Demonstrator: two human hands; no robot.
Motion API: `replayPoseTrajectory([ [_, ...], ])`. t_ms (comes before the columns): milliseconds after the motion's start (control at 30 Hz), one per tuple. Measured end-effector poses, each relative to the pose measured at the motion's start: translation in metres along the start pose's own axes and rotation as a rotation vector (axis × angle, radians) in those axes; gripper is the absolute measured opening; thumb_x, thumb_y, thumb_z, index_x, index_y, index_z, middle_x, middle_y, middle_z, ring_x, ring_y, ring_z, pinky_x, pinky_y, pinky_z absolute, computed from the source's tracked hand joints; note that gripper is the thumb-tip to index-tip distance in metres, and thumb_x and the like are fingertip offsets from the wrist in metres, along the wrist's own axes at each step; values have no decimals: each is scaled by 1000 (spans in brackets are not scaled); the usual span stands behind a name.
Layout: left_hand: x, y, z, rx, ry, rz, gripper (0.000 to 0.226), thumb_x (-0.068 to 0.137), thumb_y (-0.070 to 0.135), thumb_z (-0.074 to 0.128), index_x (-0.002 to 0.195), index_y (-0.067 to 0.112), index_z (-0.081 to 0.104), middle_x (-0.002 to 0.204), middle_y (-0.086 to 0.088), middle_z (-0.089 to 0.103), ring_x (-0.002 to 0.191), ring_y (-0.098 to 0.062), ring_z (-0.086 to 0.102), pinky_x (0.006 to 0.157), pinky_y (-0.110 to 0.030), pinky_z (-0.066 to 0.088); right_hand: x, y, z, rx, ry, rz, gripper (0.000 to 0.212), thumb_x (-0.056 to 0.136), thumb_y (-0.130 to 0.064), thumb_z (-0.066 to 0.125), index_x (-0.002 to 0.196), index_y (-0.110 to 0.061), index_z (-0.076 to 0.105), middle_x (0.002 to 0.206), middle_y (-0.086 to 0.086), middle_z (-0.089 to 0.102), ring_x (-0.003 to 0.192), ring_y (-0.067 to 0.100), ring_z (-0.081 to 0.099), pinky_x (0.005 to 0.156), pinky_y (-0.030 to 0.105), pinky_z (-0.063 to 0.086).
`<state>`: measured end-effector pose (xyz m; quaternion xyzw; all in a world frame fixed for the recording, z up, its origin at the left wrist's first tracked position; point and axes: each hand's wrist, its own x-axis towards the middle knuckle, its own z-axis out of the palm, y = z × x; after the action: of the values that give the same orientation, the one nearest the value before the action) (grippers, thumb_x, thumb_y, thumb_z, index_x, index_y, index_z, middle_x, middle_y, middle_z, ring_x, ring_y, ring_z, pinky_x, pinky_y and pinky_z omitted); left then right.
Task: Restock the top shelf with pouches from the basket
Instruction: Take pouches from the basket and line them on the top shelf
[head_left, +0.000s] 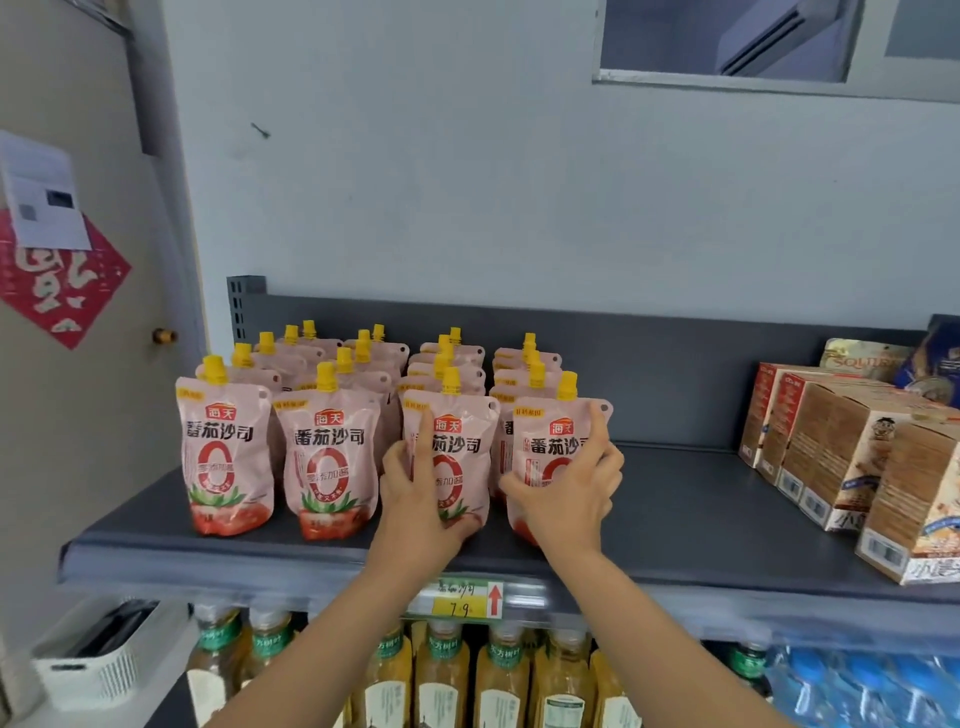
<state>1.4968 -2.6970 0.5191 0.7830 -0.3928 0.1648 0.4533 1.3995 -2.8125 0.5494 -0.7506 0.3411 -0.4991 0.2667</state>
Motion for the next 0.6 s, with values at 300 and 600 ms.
replayPoseTrajectory([
  [300,-2,-4,-6,120,8,38,126,71,44,79,143,43,-25,144,-4,15,133,-27,30,97,-40,47,-12,1,18,35,7,-85,117,61,-33,85,151,-20,11,132,13,32,116,28,34,92,45,40],
  [600,-8,-13,-22,218,-47,61,121,73,56,72,140,42,-28,151,-8,11,139,-26,22,105,-38,40,-15,7,21,66,-9,-123,110,66,-30,83,149,-24,12,139,14,25,123,30,31,98,45,40],
])
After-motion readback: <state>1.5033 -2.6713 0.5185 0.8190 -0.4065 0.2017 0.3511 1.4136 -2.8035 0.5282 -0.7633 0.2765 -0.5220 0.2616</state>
